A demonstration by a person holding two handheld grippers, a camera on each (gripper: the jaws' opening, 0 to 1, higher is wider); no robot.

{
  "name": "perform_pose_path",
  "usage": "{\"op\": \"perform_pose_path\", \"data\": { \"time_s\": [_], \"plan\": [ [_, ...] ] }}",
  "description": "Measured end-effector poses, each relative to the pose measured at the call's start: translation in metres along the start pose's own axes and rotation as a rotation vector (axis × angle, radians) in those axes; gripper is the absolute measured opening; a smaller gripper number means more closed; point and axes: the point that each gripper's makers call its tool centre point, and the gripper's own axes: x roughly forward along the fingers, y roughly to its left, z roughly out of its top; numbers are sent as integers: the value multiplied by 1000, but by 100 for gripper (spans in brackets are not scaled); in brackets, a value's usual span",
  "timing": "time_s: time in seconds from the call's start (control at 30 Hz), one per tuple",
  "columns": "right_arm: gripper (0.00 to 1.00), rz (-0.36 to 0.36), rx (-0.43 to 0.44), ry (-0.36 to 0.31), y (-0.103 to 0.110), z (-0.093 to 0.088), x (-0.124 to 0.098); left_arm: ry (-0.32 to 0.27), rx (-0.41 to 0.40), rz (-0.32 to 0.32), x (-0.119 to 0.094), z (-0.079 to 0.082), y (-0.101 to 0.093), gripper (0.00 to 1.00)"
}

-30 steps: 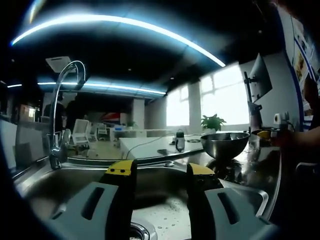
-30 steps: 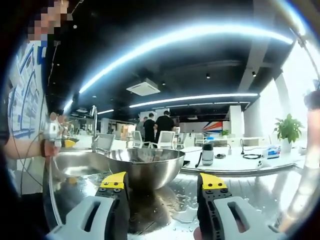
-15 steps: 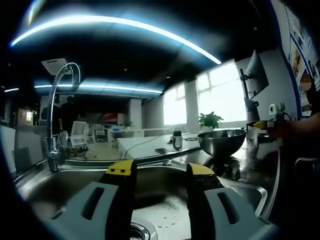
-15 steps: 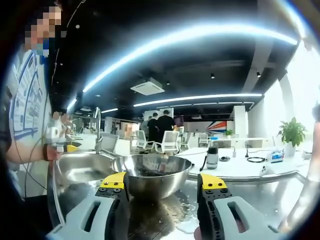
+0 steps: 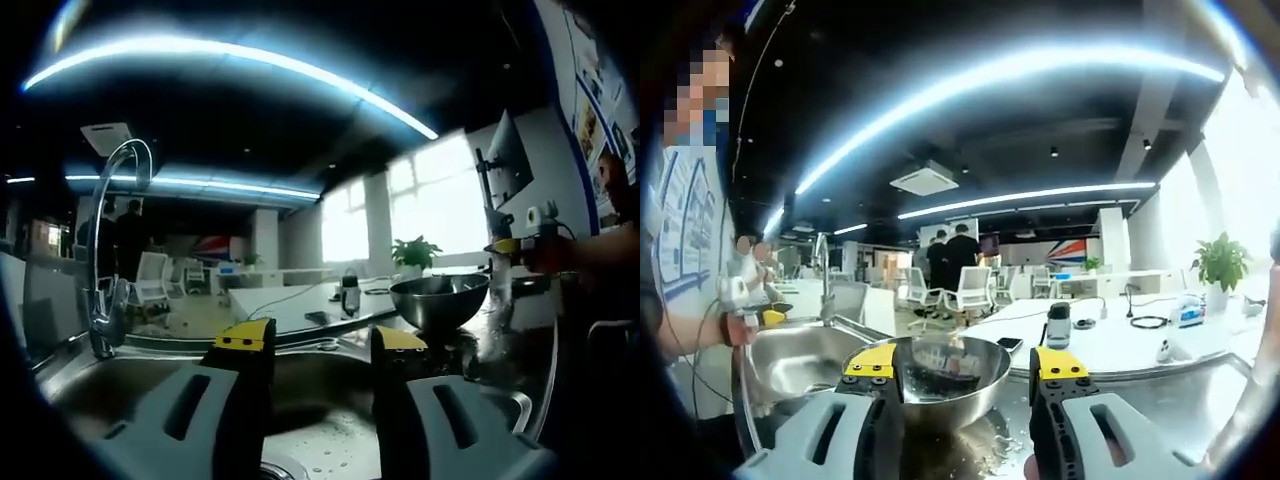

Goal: Pick up bowl with dirty water move over sink pour dirty water into sink return bowl to place

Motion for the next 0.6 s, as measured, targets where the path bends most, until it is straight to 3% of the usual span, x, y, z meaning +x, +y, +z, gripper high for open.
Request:
{"op": "perform_pose_path", "data": {
  "time_s": [0.27,0.6],
  "plan": [
    [44,17,-34,56,5,-3,11,-38,-72,-29,-1,-1,-2,35],
    [43,36,-69,112,7,3,25,-32,2,-23,-2,-2,-7,34]
  ]
}}
